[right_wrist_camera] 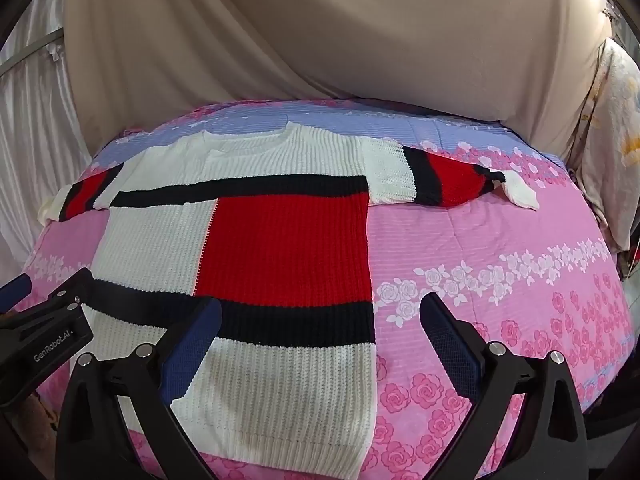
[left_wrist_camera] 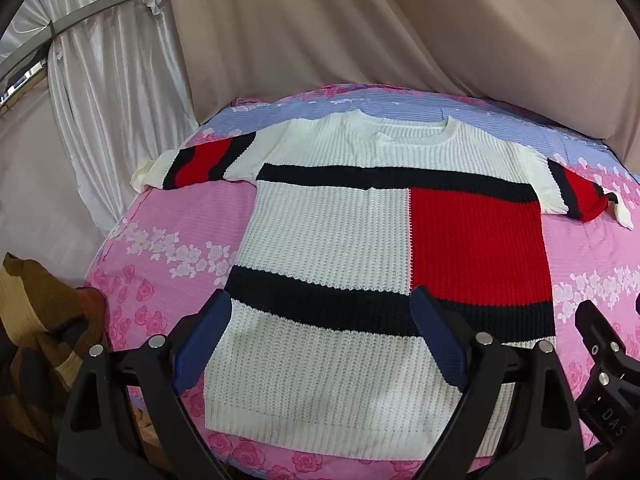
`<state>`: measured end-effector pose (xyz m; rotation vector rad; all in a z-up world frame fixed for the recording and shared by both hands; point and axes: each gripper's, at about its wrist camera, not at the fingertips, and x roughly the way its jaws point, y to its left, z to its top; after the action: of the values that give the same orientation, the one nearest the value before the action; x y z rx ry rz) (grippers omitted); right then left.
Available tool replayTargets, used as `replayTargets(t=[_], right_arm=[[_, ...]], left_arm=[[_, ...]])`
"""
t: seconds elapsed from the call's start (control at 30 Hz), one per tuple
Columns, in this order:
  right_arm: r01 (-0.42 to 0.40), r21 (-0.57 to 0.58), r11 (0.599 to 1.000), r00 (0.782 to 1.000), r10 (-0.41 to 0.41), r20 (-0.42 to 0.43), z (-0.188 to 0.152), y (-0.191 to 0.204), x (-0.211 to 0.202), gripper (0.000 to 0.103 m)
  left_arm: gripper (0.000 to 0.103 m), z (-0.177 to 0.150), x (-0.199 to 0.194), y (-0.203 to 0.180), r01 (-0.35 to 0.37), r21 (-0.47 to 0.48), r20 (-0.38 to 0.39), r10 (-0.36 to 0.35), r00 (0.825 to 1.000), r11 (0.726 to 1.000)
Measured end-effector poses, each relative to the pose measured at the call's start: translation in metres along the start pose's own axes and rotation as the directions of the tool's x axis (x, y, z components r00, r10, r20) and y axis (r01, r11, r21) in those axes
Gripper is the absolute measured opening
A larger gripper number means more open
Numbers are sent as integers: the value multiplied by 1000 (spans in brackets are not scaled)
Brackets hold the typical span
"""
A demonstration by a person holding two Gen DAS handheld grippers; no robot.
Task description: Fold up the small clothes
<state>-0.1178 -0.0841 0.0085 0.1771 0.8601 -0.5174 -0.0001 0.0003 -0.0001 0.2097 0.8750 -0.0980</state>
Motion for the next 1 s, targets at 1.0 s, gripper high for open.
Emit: replayTargets(t=[1.0], right_arm=[[-4, 2, 1000, 1000, 4, -11, 5, -6, 8, 98]], left_arm=[[89, 2, 10, -18, 3, 13, -12, -3, 1000, 1000]])
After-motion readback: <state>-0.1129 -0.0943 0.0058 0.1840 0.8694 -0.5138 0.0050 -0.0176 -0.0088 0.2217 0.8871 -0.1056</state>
